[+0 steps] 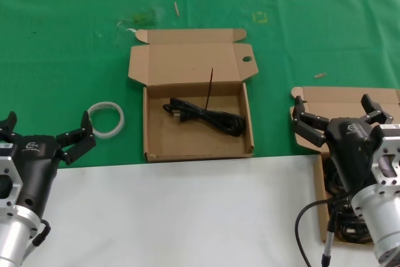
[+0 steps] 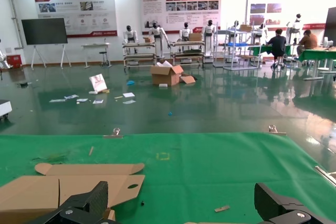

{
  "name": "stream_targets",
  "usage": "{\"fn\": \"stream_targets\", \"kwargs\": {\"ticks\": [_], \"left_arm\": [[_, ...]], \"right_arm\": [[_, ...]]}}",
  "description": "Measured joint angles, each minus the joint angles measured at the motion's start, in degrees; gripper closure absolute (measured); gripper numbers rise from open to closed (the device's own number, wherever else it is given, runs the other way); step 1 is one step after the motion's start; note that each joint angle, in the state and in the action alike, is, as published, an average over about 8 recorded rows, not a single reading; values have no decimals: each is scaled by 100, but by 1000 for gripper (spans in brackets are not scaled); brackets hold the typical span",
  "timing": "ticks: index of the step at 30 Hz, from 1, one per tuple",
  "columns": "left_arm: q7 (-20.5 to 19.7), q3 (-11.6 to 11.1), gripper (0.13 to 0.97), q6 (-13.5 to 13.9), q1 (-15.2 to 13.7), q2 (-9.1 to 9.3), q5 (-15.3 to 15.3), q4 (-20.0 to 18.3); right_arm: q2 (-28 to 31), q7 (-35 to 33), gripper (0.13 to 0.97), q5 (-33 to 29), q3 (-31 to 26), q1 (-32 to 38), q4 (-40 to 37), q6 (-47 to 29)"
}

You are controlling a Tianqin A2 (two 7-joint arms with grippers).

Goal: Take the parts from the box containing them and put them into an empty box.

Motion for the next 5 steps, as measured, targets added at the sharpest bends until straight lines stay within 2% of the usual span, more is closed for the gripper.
{"fn": "stream_targets", "kwargs": {"ticks": [5], "left_arm": [[0,0,132,0,0,0,0,0]], "right_arm": [[0,0,129,0,0,0,0,0]]}}
